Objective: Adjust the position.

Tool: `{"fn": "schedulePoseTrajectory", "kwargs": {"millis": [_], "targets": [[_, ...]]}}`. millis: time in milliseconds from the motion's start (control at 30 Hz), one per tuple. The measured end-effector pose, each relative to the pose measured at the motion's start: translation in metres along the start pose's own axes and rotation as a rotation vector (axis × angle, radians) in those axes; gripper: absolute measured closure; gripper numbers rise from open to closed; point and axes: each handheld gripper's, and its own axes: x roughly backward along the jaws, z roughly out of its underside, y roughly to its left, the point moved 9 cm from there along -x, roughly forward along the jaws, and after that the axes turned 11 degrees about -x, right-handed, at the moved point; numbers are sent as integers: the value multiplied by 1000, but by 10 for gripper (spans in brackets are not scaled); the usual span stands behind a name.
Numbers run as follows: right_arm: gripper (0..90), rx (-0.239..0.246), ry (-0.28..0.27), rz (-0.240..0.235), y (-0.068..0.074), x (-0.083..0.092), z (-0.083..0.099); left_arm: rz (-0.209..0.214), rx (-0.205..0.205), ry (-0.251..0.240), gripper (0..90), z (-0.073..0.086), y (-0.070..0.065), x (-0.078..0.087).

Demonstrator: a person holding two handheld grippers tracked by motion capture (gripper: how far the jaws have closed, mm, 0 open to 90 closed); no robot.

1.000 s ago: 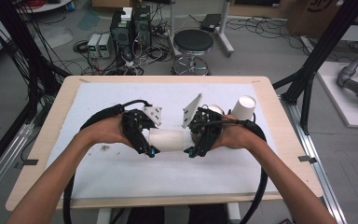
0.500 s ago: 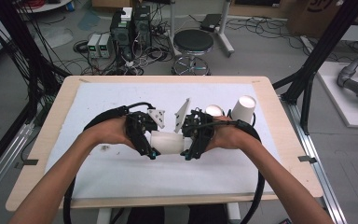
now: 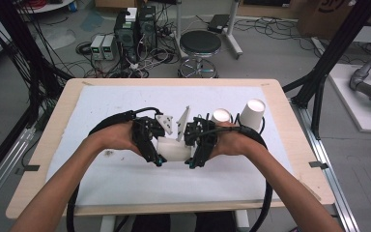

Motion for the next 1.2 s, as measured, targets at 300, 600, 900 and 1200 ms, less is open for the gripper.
{"fn": "schedulePoseTrajectory", "kwargs": {"millis": [300,600,900,1200], "targets": [[159,8,22,-14,1,-5,-1,8,0,15,261,1,0,-2],[229,19,33,-30,2,-7,-1,7,2,18,261,2,0,-2],[276,24,45,-39,4,-9,-1,13,5,17,261,2,-1,-2],[357,30,44,-30,3,-9,-1,16,7,17,260,2,-1,-2]]}}
